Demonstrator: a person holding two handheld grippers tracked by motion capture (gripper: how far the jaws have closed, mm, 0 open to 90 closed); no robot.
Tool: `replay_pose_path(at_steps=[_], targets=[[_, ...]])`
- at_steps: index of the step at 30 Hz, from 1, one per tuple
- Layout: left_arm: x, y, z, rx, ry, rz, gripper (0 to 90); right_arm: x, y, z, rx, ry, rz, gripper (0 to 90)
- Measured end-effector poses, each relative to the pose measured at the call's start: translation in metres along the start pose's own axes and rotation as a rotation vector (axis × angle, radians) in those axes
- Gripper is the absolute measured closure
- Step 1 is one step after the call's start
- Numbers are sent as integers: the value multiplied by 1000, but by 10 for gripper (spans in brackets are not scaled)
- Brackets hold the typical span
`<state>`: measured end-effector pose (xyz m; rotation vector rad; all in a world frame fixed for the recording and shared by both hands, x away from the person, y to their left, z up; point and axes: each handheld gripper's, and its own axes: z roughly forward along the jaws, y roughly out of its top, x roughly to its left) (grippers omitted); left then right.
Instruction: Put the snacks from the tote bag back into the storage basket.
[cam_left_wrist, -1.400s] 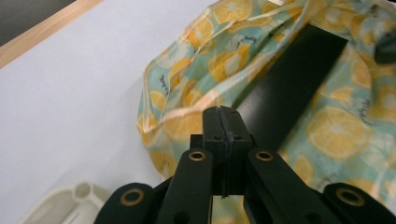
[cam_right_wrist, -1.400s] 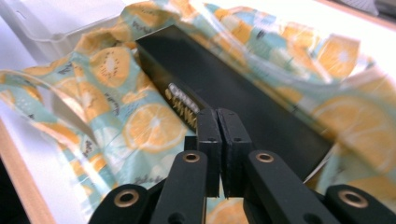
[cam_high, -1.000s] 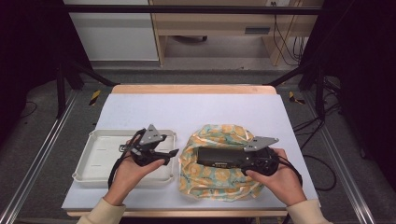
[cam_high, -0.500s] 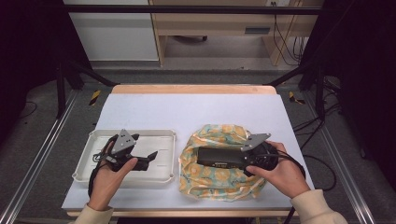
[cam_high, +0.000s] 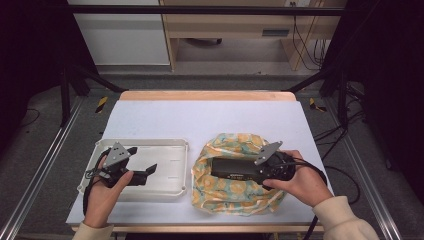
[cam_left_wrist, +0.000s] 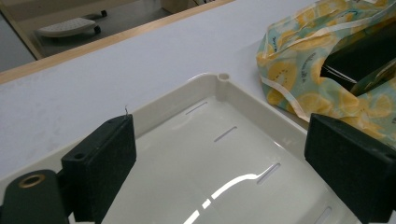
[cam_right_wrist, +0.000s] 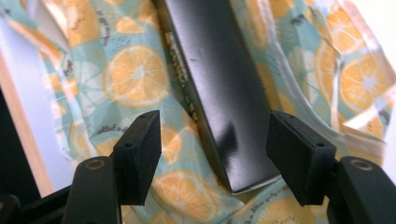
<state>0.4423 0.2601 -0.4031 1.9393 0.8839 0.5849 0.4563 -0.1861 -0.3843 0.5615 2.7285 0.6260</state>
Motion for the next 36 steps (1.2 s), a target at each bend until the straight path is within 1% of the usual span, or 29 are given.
replay_pose_path(at_steps=[1,2,3,8,10,11,12,13,16,17,18,21,22,24,25,26,28,30,31,32,33,34,36], targets=[[0,-1,-1,3,-6,-3,94,1,1,1,17,7,-25,360],[0,-1,-1,3,-6,-3,94,1,1,1,17,7,-25,360],[0,-1,-2,1,-6,-3,94,1,2,1,29,10,-37,369],[-2,-2,-1,6,-19,4,97,-5,0,5,48,5,-38,374],[-2,-3,0,12,-27,8,97,-10,-1,8,46,1,-25,362],[-3,-4,1,17,-31,9,97,-15,-1,11,39,15,-21,345],[-3,-4,1,17,-31,9,97,-15,-1,11,39,15,-21,345],[-2,-4,1,21,-34,11,97,-18,-1,15,48,41,-19,334],[-1,-5,2,20,-39,6,98,-22,-2,19,64,49,-26,314],[0,-5,3,25,-42,6,100,-27,-3,23,71,52,-24,309],[0,-6,3,26,-42,4,100,-28,-3,25,71,57,-16,309],[1,-6,3,26,-43,4,100,-34,-4,30,77,96,-25,309],[1,-6,3,26,-43,4,101,-34,-4,31,77,103,-22,288],[2,-7,3,30,-40,5,101,-36,-4,33,72,109,-29,295],[3,-8,4,33,-38,2,101,-39,-3,36,83,123,-19,305],[3,-8,4,33,-38,2,102,-39,-3,36,83,123,-19,305],[4,-9,4,36,-34,-3,104,-41,-4,42,100,141,-34,306],[4,-9,4,39,-36,-3,104,-42,-3,46,107,148,-37,315],[5,-9,5,39,-36,-4,104,-42,-3,47,118,151,-22,318],[5,-9,5,39,-36,-4,104,-42,-3,47,118,151,-22,318],[5,-10,5,42,-37,-4,104,-44,-4,52,131,161,-43,326],[5,-10,5,44,-38,-4,104,-44,-3,53,144,165,-31,326],[5,-10,5,44,-37,-4,104,-44,-3,56,154,169,-28,332]])
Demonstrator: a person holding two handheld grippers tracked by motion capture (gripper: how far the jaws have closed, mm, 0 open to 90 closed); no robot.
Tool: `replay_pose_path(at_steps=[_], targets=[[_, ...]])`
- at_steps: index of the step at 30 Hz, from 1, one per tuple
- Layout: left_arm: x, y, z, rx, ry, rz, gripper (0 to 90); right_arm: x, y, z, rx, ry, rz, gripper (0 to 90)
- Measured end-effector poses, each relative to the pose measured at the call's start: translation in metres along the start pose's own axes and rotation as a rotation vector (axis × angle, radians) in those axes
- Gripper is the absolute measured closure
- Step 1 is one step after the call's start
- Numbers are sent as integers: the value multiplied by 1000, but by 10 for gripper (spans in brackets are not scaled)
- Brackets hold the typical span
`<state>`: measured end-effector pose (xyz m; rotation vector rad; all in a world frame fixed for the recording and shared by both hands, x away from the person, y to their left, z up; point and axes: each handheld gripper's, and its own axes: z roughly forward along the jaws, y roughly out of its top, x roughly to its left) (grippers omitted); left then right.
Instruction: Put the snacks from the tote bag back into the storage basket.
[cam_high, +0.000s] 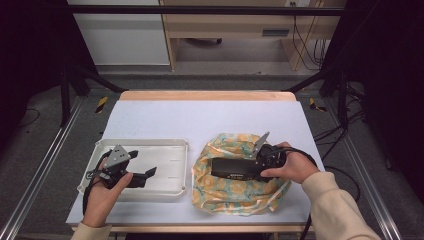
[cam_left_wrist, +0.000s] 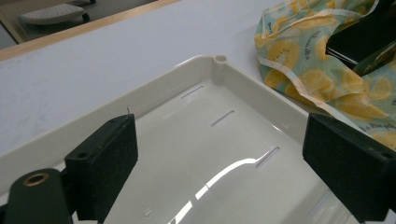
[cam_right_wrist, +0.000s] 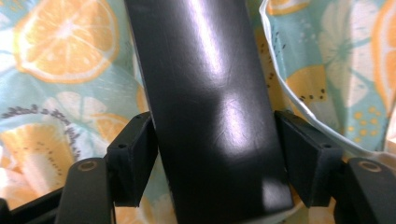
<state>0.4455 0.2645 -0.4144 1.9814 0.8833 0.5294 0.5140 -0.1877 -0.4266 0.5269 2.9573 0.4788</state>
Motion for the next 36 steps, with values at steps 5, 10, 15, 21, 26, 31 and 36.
replay_pose_path(at_steps=[5,10,15,21,26,31,36], targets=[[1,-1,0,0,3,-1,104,-1,-1,2,-3,7,-19,364],[0,-1,1,8,-1,-1,104,2,-2,-5,-9,-9,-44,388],[-2,-2,3,16,-6,7,104,7,-3,-14,-55,-31,-69,408],[-2,-1,3,13,-2,5,104,10,-4,-27,-108,-41,-74,428],[-2,-1,2,13,-2,8,104,14,-4,-36,-117,-45,-79,433],[-2,-1,1,10,-1,6,105,17,-7,-46,-148,-50,-89,433],[-2,-1,2,13,-2,7,105,23,-9,-61,-174,-72,-93,433]])
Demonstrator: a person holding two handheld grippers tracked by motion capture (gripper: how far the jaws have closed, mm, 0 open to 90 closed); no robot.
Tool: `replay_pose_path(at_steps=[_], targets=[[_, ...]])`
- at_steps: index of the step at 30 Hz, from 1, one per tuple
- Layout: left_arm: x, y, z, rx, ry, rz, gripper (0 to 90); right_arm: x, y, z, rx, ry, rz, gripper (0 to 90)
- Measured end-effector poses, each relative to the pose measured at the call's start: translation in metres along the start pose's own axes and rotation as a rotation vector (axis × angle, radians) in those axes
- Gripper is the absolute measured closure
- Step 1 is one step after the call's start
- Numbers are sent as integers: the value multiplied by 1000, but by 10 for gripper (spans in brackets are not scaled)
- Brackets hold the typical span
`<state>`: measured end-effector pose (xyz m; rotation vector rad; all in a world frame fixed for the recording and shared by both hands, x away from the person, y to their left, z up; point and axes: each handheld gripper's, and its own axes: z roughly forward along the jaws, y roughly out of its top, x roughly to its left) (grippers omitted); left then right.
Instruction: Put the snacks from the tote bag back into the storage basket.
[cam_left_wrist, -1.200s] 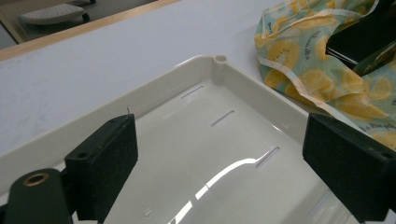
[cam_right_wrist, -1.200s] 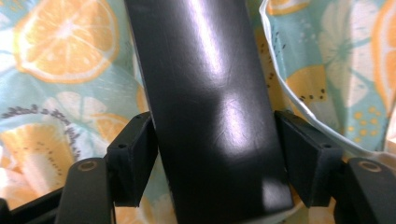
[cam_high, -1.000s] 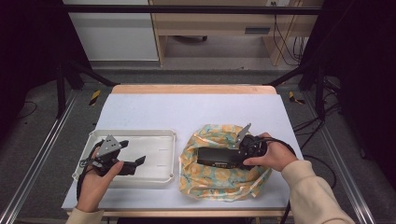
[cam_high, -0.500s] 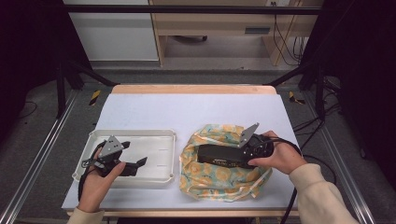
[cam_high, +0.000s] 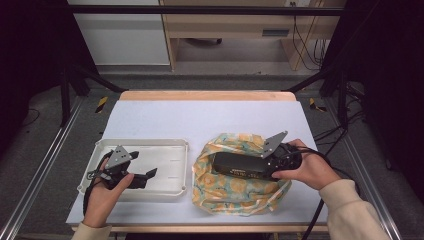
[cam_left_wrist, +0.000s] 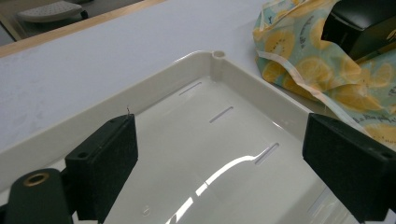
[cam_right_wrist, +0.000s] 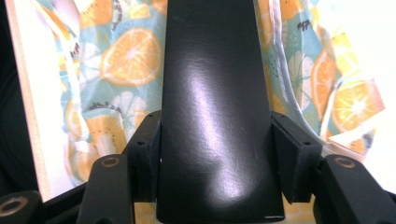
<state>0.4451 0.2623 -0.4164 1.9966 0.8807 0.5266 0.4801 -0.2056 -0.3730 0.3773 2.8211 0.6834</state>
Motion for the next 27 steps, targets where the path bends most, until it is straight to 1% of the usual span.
replay_pose_path(at_steps=[3,6,8,9,12,13,14,15,16,17,18,20,21,22,23,24,25,27], targets=[[0,0,0,3,-2,1,105,1,0,-7,-17,-14,-3,433],[0,1,0,3,-1,2,105,8,-1,-17,-37,-20,-3,434],[0,1,0,5,-3,5,105,9,-2,-18,-37,-22,-3,433],[0,2,1,6,-5,4,105,11,-3,-22,-44,-32,-1,434],[-2,5,3,19,-19,22,105,12,-3,-24,-55,-39,3,434],[-4,8,5,32,-29,37,105,13,-2,-26,-62,-48,4,434],[-4,8,5,32,-29,37,105,13,-2,-26,-62,-48,4,434],[-6,12,7,44,-31,64,105,15,0,-25,-70,-58,8,434],[-7,15,8,64,-45,89,104,15,1,-25,-73,-59,5,434],[-8,17,8,74,-52,103,104,16,2,-24,-71,-64,8,434],[-8,17,8,74,-52,103,102,16,2,-24,-71,-64,8,434],[-7,23,6,85,-64,116,100,16,4,-23,-65,-73,13,434],[-6,29,4,83,-90,120,98,17,6,-22,-63,-79,14,434],[-6,29,4,83,-90,120,96,17,6,-22,-63,-79,14,434],[-3,37,3,68,-123,96,96,17,8,-21,-74,-82,22,434],[-3,37,3,68,-123,96,95,17,8,-21,-74,-82,22,434],[-1,45,2,69,-122,105,95,17,11,-20,-80,-84,31,434],[-1,51,1,71,-130,114,95,17,14,-19,-87,-82,33,433]])
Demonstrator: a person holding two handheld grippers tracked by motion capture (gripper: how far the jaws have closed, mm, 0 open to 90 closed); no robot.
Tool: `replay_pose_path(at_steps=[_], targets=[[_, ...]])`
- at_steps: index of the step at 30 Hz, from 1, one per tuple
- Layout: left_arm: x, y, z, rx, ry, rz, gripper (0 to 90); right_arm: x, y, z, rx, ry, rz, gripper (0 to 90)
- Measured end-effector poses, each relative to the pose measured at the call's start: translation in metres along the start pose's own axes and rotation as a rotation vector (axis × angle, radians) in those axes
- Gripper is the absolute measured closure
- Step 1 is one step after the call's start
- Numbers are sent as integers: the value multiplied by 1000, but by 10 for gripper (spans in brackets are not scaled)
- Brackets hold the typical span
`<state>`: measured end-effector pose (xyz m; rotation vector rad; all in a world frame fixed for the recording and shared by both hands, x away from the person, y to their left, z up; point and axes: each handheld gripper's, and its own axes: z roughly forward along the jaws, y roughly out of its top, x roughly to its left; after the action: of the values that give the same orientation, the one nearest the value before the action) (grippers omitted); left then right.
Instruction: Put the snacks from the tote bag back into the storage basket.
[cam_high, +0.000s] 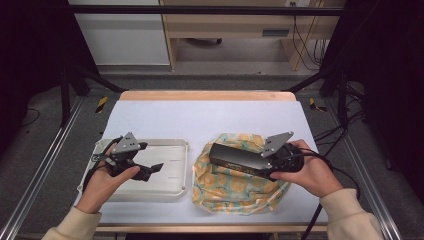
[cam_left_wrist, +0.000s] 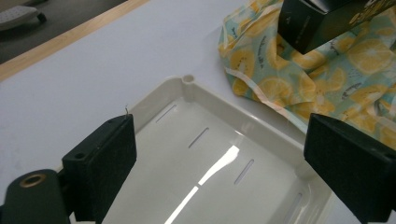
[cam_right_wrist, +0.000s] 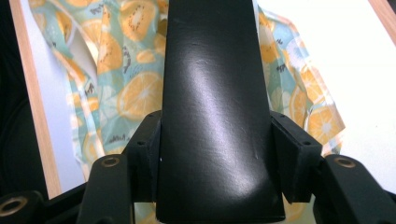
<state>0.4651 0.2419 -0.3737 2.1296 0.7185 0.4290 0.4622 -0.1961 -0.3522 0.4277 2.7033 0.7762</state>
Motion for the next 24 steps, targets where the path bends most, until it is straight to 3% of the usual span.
replay_pose_path(at_steps=[8,10,16,24], targets=[[-3,23,-6,1,-51,41,83,-1,19,-2,-6,-4,-5,434],[-7,31,-7,12,-67,68,84,1,27,-3,-18,-5,-13,434],[-18,44,-10,19,-80,112,83,6,40,-3,-23,-19,-27,433],[-19,54,-8,47,-78,157,83,13,62,2,-27,-9,-52,433]])
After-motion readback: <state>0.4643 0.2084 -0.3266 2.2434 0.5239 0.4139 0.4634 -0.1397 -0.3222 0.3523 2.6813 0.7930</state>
